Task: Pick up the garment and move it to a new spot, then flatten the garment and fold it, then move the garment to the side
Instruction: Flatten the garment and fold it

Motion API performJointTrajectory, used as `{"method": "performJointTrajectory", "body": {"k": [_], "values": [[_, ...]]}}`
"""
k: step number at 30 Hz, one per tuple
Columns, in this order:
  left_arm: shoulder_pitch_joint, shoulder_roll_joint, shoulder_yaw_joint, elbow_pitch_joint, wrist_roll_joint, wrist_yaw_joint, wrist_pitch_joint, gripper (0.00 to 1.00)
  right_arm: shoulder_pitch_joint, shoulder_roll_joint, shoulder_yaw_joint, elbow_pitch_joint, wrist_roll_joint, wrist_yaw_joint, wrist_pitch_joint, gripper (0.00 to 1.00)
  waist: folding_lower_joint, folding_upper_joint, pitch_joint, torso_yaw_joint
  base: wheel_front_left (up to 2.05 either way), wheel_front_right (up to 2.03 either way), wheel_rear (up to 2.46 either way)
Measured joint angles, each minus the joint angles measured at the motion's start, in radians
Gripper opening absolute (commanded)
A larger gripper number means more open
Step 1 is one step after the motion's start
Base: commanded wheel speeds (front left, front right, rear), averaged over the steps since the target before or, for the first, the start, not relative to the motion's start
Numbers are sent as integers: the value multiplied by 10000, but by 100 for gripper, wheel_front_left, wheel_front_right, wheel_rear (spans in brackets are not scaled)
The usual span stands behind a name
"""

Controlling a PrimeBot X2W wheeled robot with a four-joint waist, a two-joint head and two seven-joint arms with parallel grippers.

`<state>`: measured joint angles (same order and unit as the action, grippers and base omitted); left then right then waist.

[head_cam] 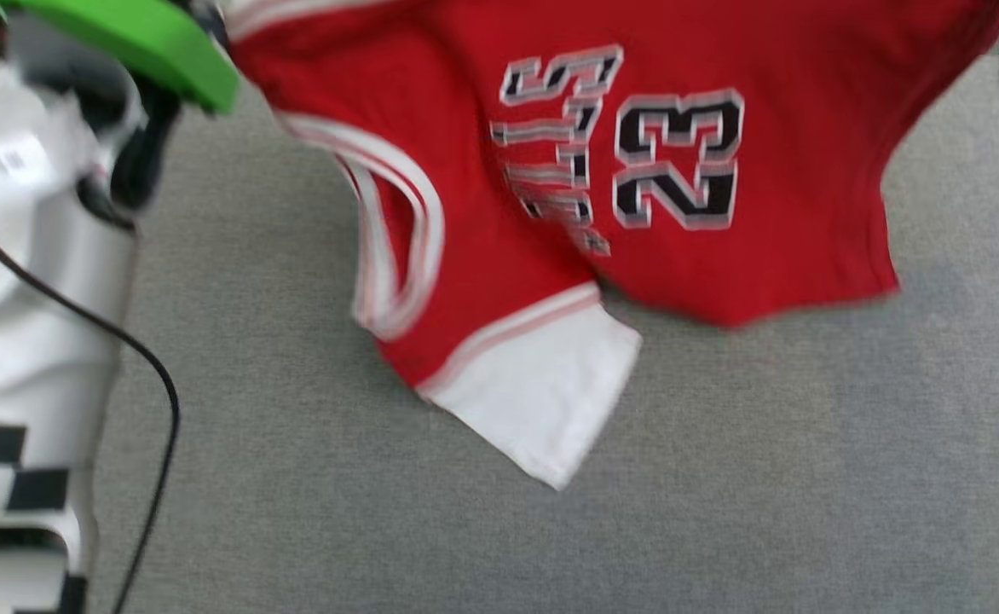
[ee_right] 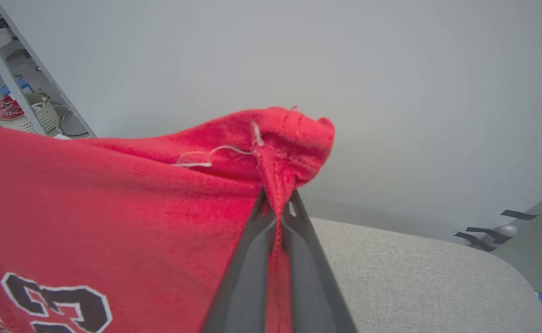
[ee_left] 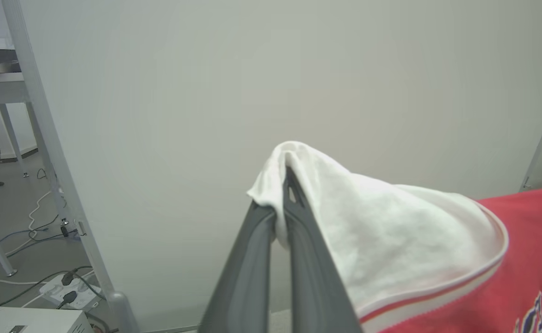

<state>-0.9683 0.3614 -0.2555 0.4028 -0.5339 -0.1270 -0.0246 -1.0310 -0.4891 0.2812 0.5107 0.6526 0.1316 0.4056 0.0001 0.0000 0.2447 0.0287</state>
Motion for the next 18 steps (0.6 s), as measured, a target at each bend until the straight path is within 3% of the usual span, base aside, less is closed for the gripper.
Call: {"method": "performJointTrajectory", "body": {"k": [10, 18], "values": [[-5005, 449, -209, 2918, 343, -58, -558, 0, -4162, 1206, -1110, 1772, -1814, 12, -1620, 0, 1, 0, 1541, -415, 0, 0, 0], [-6177, 341, -79, 4569, 267, -69, -901, 0, -5356, 1712, -1103, 2932, -2102, 12, -2502, 0, 1, 0, 2648, -520, 0, 0, 0]]}}
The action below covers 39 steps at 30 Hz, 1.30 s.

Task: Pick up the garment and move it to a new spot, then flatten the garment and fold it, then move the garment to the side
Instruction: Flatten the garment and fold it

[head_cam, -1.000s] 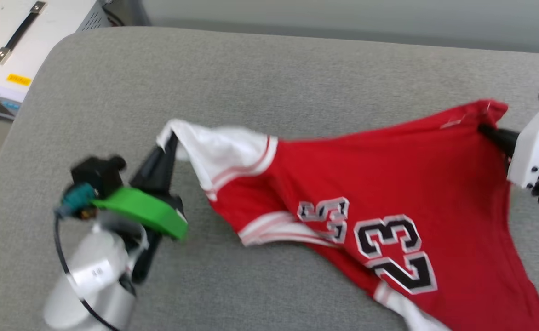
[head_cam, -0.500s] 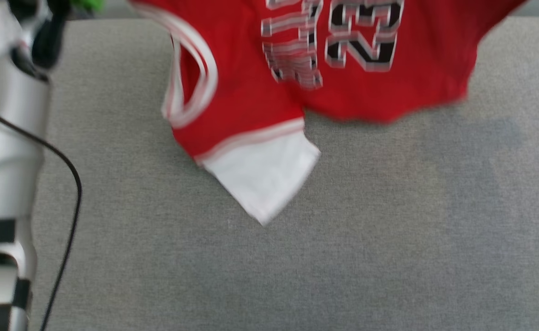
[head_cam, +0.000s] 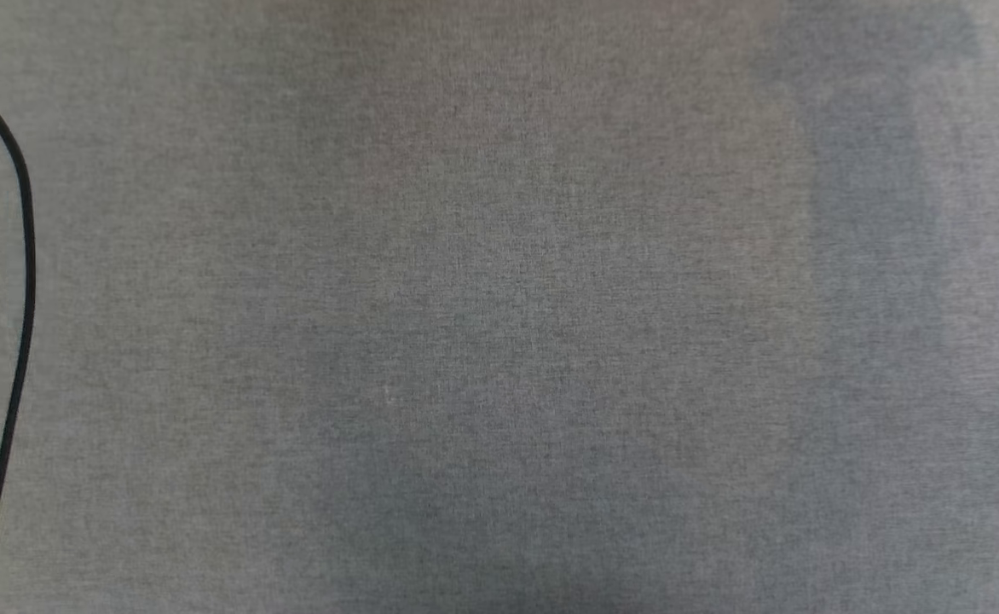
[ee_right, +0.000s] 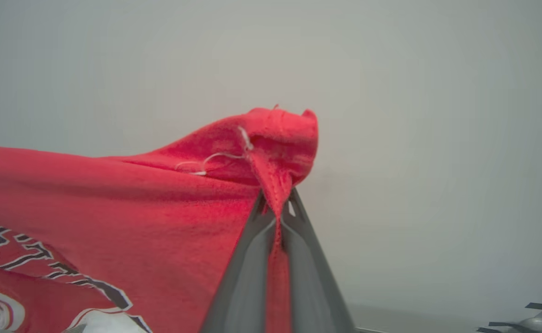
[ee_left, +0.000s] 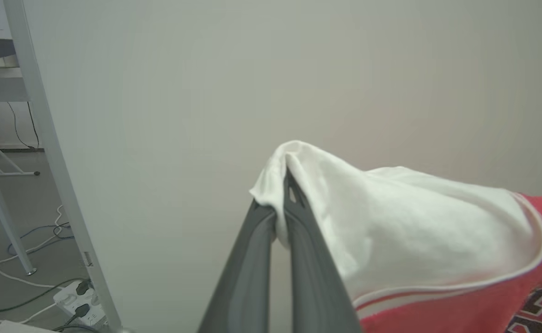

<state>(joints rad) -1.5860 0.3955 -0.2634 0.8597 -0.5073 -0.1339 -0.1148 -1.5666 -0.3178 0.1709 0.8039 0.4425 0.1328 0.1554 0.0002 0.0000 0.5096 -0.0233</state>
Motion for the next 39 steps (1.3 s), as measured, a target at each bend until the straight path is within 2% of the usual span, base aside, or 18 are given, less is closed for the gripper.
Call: {"method": "performJointTrajectory", "body": {"k": [9, 14, 21, 26, 29, 36, 39], "values": [[199, -316, -236, 1028, -1081, 0, -376, 0, -68, 165, 838, 1095, 272, 0, -382, 0, 0, 0, 959, 133, 0, 0, 0], [1342, -414, -627, 966, -2033, 2, -652, 0, 758, 4, 1609, 1129, 936, 0, -566, 0, -1, 0, 977, 356, 0, 0, 0], [4363, -366, -1360, 512, -3035, 2, -1085, 0, 3636, -389, 2621, 679, 2184, 0, -995, 0, -2, 0, 200, 537, 0, 0, 0], [6915, -328, -1814, -376, -3509, 2, -1327, 0, 5955, -901, 3129, -21, 3045, 0, -1269, 0, -3, 0, -780, 595, 0, 0, 0], [8234, -159, -1785, -941, -3582, 0, -1358, 0, 7160, -1124, 3267, -472, 3427, 0, -1430, 0, -3, 0, -1349, 626, 0, 0, 0], [11212, 127, -978, -2713, -3440, -8, -1400, 0, 9521, -1473, 3191, -1674, 3904, 8, -1664, 0, -3, 0, -2632, 656, 0, 0, 0], [12481, 176, -717, -3480, -3452, 234, -1400, 0, 10495, -1534, 3014, -2157, 3983, 36, -1678, 0, -3, 0, -3146, 644, 0, 0, 0]]}}
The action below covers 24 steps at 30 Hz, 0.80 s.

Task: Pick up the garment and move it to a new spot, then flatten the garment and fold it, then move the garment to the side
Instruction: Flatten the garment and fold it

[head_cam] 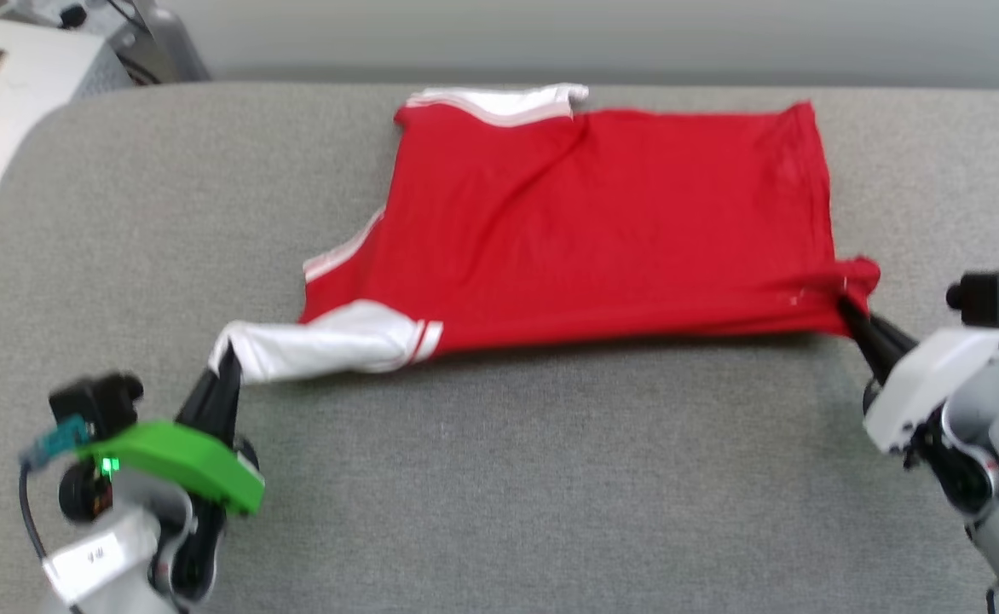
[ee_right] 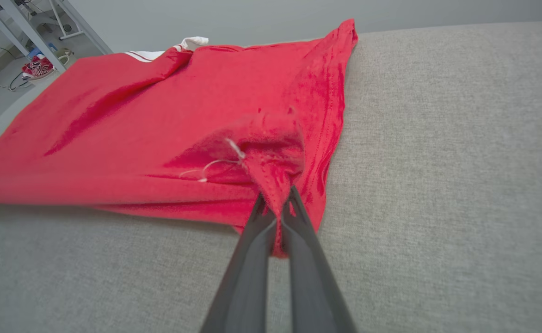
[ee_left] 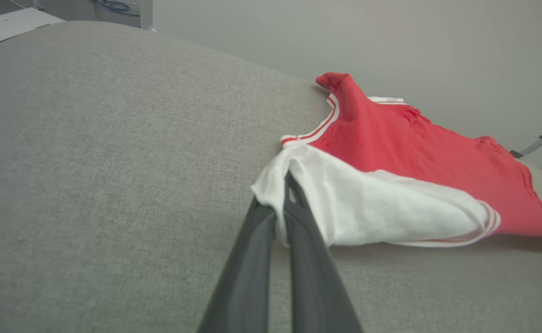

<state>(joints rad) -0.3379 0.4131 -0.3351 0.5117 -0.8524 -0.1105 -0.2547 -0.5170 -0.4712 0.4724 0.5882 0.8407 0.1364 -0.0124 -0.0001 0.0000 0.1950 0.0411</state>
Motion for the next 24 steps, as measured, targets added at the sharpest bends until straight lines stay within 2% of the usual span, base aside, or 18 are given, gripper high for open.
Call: {"method": "performJointTrajectory", "body": {"k": [9, 15, 20, 24], "values": [[3081, 295, 125, -2475, -153, 1110, 290, 0, 3178, -2, -1281, -1488, -36, 40, 272, 0, 0, 0, -1227, 49, 0, 0, 0], [4748, 658, 249, -4056, -510, 1837, 633, 0, 5384, 648, -2640, -2777, -326, 40, 917, 0, -1, 0, -1662, 226, 0, 0, 0], [5302, 974, 368, -5265, -550, 2293, 966, 0, 6572, 1210, -3772, -4021, -1070, 40, 1684, 0, -1, 0, -1641, 346, 0, 0, 0], [4930, 1099, 263, -5691, -422, 2380, 1185, 0, 6742, 1676, -4479, -4941, -1825, 35, 2431, 0, 0, 0, -1442, 353, 0, 0, 0]]}}
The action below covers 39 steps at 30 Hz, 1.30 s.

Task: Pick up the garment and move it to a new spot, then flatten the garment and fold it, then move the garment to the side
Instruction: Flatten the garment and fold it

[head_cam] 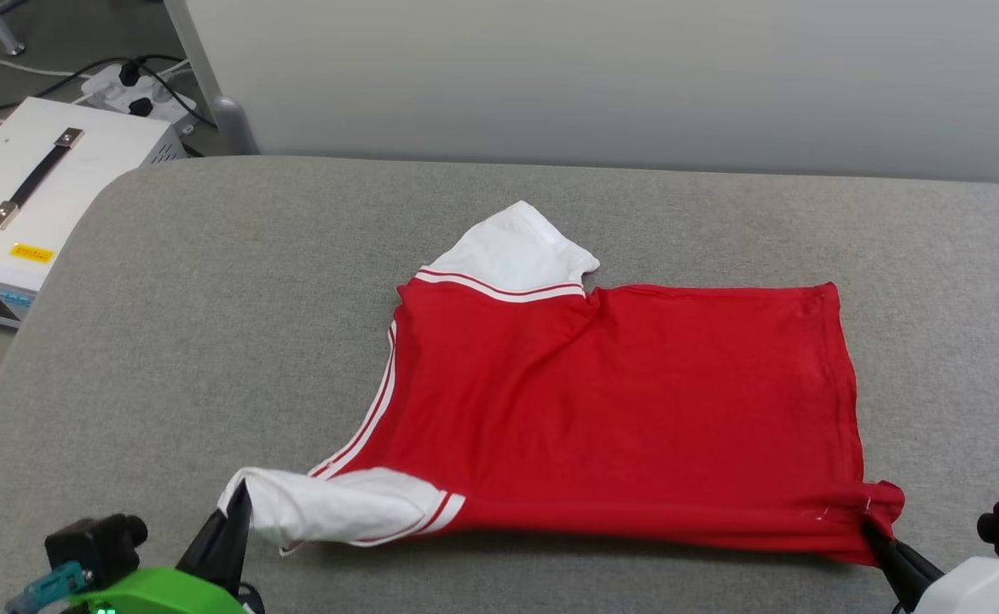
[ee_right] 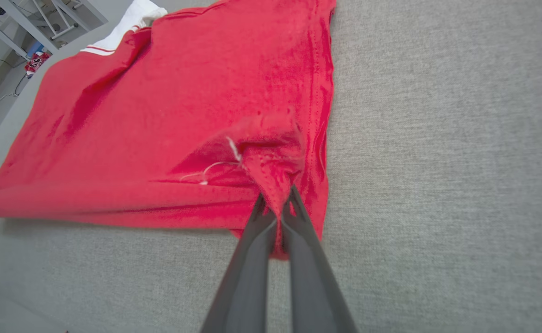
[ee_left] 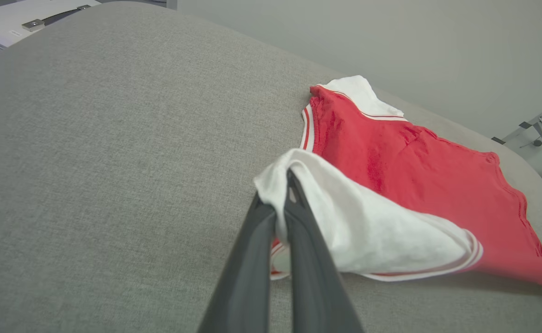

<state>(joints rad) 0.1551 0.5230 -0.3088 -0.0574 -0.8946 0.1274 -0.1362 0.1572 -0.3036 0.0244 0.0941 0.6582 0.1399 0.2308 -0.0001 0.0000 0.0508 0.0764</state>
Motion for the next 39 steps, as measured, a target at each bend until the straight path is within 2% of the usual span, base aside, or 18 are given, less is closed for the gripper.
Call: {"method": "performJointTrajectory", "body": {"k": [4, 10, 16, 23, 25, 26, 27, 29, 30, 36, 39], "values": [[-1193, -33, -217, 176, 249, -121, 188, 0, -121, 395, -456, -625, -757, -8, 821, 0, 0, 0, 301, -32, 0, 0, 0], [-3060, -393, -568, 1546, 527, -522, 330, 0, -1087, 813, -642, -1170, -1668, -12, 1676, 0, 1, 0, 1017, -189, 0, 0, 0], [-4265, -851, -1043, 3204, 579, -1120, 504, 0, -1764, 853, -506, -982, -2034, -12, 1871, 0, 1, 0, 1692, -328, 0, 0, 0], [-4900, -1319, -1440, 5009, 577, -1785, 481, 0, -2231, 800, -313, -104, -2629, -12, 1465, 0, 1, 0, 2226, -477, 0, 0, 0], [-5022, -1417, -1530, 5404, 573, -1952, 493, 0, -2307, 802, -255, 136, -2725, -12, 1271, 14, 1, 0, 2265, -510, 0, 0, 0], [-5085, -1467, -1569, 5545, 552, -2038, 487, 3, -2343, 811, -240, 236, -2731, -12, 1122, 34, 1, 0, 2255, -514, 0, 0, 0], [-5152, -1494, -1599, 5685, 516, -2115, 483, 35, -2396, 834, -242, 355, -2731, -12, 978, 97, 1, 0, 2232, -510, 0, 0, 0], [-5230, -1507, -1634, 5910, 499, -2201, 399, 92, -2429, 846, -188, 477, -2731, -12, 662, 100, 1, 0, 2162, -504, 0, 0, 0], [-5258, -1509, -1634, 5998, 499, -2213, 293, 100, -2429, 861, -159, 506, -2729, -12, 362, 100, 1, 0, 2111, -501, 0, 0, 0], [-5258, -1363, -1356, 6090, 510, -2180, -447, 100, -2433, 949, -104, 372, -2824, -81, -1741, 100, 1, 0, 1689, -500, 0, 0, 0], [-5228, -1166, -1283, 5869, 571, -1964, -568, 100, -2403, 1028, -155, 282, -3051, -82, -2385, 100, 1, 0, 1414, -504, 0, 0, 0]]}}
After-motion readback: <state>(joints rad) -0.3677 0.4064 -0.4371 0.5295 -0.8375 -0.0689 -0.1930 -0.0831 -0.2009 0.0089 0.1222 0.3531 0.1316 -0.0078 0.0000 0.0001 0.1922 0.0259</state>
